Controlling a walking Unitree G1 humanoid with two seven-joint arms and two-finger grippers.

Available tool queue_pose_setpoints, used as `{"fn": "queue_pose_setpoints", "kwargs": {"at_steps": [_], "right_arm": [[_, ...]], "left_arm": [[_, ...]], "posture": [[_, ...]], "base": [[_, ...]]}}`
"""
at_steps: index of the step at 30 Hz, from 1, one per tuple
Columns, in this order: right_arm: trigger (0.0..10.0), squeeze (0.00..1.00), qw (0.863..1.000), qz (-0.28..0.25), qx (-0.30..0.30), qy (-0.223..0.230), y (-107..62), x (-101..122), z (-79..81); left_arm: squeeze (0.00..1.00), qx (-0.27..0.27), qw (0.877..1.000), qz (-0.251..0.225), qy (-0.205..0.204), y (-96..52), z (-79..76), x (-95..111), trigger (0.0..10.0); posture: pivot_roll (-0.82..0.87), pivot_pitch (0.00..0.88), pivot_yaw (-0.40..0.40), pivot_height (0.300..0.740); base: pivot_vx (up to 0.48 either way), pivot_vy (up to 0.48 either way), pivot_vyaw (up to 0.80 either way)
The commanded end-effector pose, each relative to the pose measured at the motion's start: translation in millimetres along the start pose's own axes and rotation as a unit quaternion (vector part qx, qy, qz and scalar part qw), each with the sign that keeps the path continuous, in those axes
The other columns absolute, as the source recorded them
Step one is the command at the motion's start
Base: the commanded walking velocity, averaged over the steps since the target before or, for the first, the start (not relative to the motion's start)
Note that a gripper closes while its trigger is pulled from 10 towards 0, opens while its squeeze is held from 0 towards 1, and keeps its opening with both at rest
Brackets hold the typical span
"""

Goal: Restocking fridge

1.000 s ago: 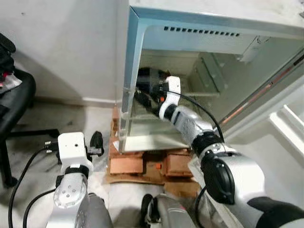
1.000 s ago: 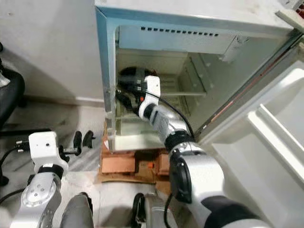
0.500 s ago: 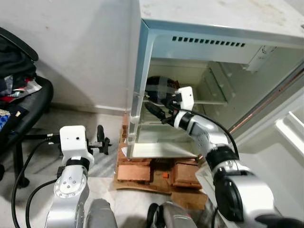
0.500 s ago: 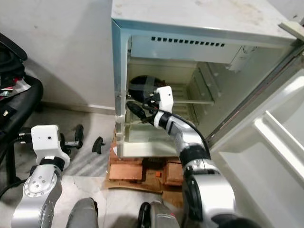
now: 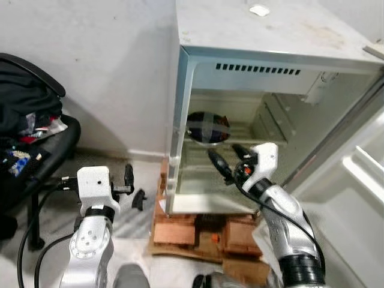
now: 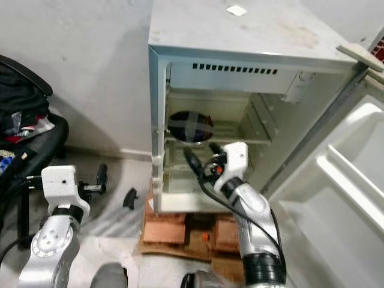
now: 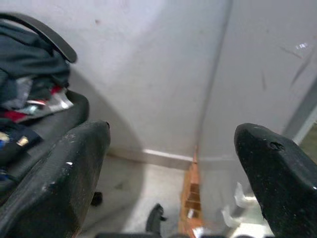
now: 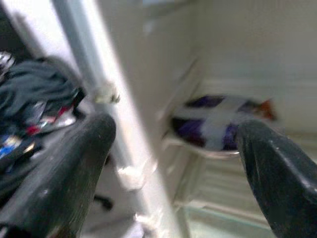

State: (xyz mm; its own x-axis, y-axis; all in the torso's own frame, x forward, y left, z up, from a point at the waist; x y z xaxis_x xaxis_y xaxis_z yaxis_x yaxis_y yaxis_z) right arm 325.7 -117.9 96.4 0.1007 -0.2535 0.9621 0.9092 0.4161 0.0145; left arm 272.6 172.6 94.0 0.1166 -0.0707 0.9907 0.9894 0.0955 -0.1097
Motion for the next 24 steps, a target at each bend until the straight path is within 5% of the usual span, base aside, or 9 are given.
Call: {"fn": "queue_pose_setpoints", "kwargs": {"at_steps": [1, 13, 14, 15, 16, 17, 20, 21, 24], "right_arm": [[10.0, 0.00, 0.999, -0.019, -0.047, -0.014, -9.7, 11.4, -10.2], [10.0, 0.03, 0.994, -0.026, -0.092, -0.043, -15.0, 17.9, -19.0], [10.0, 0.11, 0.994, -0.025, -0.096, -0.045, -16.0, 17.7, -20.3], [10.0, 0.36, 0.993, -0.023, -0.103, -0.044, -17.0, 16.6, -22.0], [10.0, 0.36, 0.993, -0.023, -0.105, -0.043, -17.3, 16.4, -22.4], [10.0, 0.51, 0.993, -0.019, -0.103, -0.045, -17.7, 14.7, -21.9], [10.0, 0.51, 0.994, -0.012, -0.094, -0.055, -19.0, 11.8, -19.7], [10.0, 0.68, 0.994, -0.012, -0.096, -0.054, -20.3, 11.1, -20.2], [10.0, 0.73, 0.993, -0.011, -0.108, -0.053, -21.3, 10.2, -24.0]], "left_arm": [[0.00, -0.001, 1.000, -0.007, 0.008, 5.0, 1.3, 2.2, 10.0], [0.00, -0.024, 0.999, -0.019, 0.027, 13.5, -7.8, 6.5, 10.0], [0.00, -0.027, 0.999, -0.018, 0.026, 12.8, -9.6, 5.3, 10.0], [0.00, -0.031, 0.999, -0.016, 0.025, 12.2, -12.8, 3.0, 10.0], [0.00, -0.033, 0.999, -0.015, 0.025, 12.1, -13.6, 2.4, 10.0], [0.00, -0.039, 0.999, -0.013, 0.025, 12.6, -16.6, 0.8, 10.0], [0.00, -0.047, 0.999, -0.012, 0.024, 14.3, -20.9, 0.4, 10.0], [0.00, -0.049, 0.998, -0.012, 0.024, 14.1, -21.8, 0.3, 10.0], [0.00, -0.050, 0.998, -0.011, 0.024, 14.4, -21.6, -0.8, 10.0]], "posture": [[0.16, 0.000, -0.059, 0.740], [0.15, 0.000, -0.036, 0.740], [0.14, 0.000, -0.038, 0.740], [0.14, 0.000, -0.039, 0.740], [0.14, 0.000, -0.039, 0.740], [0.13, 0.000, -0.039, 0.740], [0.13, 0.000, -0.045, 0.740], [0.13, 0.000, -0.046, 0.740], [0.13, 0.000, -0.047, 0.740]], "base": [[0.000, 0.000, 0.00], [-0.163, 0.000, 0.00], [-0.244, 0.000, 0.00], [-0.244, 0.000, 0.00], [-0.244, 0.000, 0.00], [-0.247, 0.000, 0.00], [-0.249, 0.000, 0.00], [-0.259, 0.000, 0.00], [-0.268, 0.000, 0.00]]}}
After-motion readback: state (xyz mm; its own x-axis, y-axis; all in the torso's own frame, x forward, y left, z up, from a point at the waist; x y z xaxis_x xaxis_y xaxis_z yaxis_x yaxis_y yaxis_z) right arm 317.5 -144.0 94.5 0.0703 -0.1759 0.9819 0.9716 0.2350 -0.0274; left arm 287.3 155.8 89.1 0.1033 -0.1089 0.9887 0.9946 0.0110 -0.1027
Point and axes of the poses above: a point about 5 cm out from each wrist's last joint towards the gripper, its own y axis pointing out of the wrist towards the gripper, its own x axis along the axis of the wrist's last joint, z = x × y, the point moved 5 cm from there along y, pointing out of the wrist towards the gripper, and after that the axes turned 2 degrees about y, right-handed, at the moved point
